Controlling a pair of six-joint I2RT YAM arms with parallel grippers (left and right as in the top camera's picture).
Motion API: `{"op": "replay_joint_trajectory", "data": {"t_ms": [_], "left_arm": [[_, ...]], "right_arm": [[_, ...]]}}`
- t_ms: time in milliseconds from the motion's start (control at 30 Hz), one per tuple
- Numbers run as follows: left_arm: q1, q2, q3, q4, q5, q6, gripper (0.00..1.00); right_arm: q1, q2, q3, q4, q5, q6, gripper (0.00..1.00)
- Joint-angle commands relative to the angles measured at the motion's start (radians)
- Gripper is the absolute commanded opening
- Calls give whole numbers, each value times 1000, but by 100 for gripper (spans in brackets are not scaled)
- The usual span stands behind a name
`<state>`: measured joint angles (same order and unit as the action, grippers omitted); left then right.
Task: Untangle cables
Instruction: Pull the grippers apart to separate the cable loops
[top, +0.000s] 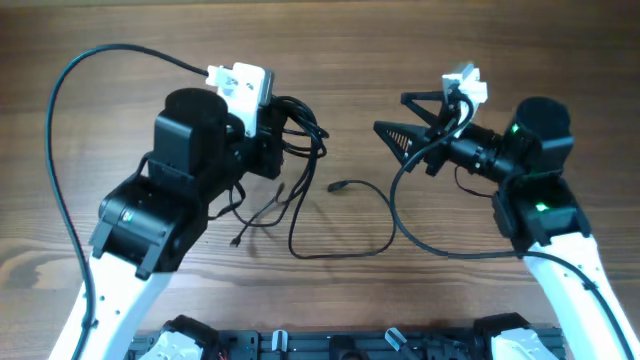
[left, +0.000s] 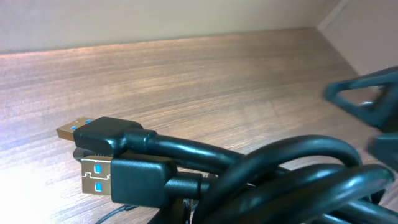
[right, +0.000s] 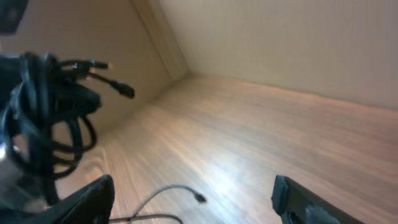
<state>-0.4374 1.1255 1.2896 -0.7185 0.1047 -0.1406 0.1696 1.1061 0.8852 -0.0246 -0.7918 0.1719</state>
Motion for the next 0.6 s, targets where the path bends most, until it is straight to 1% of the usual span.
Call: {"op": "replay_joint_trajectory", "data": {"t_ms": [0,100,167,200,233,267,333,433,467,567], "left_arm": [[-3,19,12,13,-24,-30,4],[-3,23,12,32,-19,-60,4],[-3,23,12,57,1,-75,4],[-3,23,12,65,19,-77,4],[-3,23,12,72,43,-77,4],[-3,23,12,77,82,-76,4],[-3,24,12,89,173,-76,4],[-13,27,12,78,190,-64,4],[-32,27,12,74,211,-33,4],[-66,27,12,76,212,-23,4]], "right_arm": [[2,-48,101,-117,35,-212,78],[23,-84,170,-224,74,-323,79],[53,-109,204,-276,113,-381,87],[77,-122,220,-308,133,-409,94],[101,-130,235,-340,151,-430,97],[139,-138,254,-390,184,-460,98],[224,-145,279,-463,301,-484,97],[354,-149,281,-489,502,-488,98],[435,-147,281,-502,628,-513,98],[546,-139,281,-515,869,-512,97]]}}
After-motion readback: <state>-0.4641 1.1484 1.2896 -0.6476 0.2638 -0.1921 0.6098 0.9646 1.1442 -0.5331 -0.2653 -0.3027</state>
